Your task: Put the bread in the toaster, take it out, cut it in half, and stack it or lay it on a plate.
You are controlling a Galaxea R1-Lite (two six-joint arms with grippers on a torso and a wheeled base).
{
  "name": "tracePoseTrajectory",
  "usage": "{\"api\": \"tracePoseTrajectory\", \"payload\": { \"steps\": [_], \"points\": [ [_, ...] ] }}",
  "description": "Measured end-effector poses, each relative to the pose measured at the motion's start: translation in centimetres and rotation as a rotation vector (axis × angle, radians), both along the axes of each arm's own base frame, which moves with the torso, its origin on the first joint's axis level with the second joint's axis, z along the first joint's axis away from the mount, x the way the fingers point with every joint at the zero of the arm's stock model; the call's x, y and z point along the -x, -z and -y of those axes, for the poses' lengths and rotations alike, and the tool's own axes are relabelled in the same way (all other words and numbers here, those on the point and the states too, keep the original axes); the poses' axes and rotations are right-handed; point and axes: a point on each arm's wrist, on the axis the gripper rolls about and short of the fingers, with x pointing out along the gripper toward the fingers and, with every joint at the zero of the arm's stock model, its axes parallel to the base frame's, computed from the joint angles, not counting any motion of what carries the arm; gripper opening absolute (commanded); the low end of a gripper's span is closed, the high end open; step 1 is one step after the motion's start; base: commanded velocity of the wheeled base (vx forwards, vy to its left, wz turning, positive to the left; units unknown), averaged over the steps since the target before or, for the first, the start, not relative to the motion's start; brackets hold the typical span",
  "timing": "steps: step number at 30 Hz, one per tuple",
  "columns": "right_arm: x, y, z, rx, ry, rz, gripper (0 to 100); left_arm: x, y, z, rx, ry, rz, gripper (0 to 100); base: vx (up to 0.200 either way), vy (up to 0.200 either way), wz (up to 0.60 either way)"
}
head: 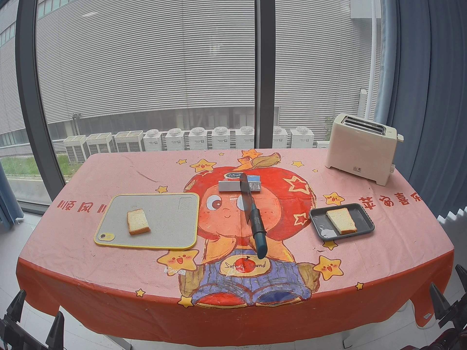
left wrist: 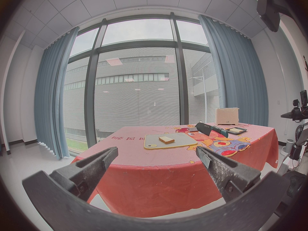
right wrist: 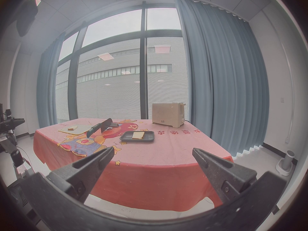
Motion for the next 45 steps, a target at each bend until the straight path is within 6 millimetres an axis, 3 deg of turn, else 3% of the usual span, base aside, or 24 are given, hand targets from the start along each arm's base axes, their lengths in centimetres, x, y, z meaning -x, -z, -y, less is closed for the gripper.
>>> {"api": "tracePoseTrajectory", "payload": {
  "steps": [15, 45],
  "points": [
    [1.1, 1.1, 0.1, 0.009, -0.004, 0.013, 100, 0.0, 0.0, 0.0, 0.0, 0.001, 0.0, 100, 0.0, 0.0, 0.0],
    [1.8, 1.2, -0.2, 0.029, 0.093, 0.09, 100, 0.0, 0.0, 0.0, 0.0, 0.0, 0.0, 100, 0.0, 0.0, 0.0]
  ]
}}
